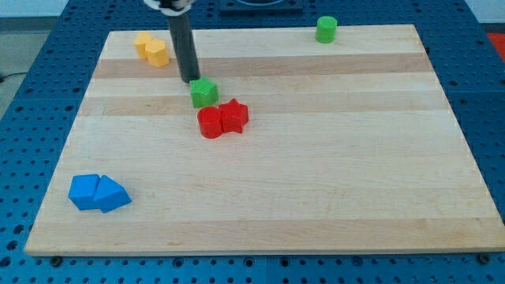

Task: Place the green star above the red circle

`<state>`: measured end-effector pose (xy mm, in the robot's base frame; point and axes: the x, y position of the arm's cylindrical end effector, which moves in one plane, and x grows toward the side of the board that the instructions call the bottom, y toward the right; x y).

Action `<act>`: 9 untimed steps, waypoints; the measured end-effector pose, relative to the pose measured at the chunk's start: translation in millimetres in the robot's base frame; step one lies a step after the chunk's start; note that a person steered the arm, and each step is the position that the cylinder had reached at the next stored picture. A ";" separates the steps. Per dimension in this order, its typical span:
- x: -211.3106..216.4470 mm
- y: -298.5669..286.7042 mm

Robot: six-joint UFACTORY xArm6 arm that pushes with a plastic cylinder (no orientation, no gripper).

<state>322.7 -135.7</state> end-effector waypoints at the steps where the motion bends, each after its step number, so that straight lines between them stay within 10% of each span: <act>1: 10.9 0.7; 9: 30.5 3.8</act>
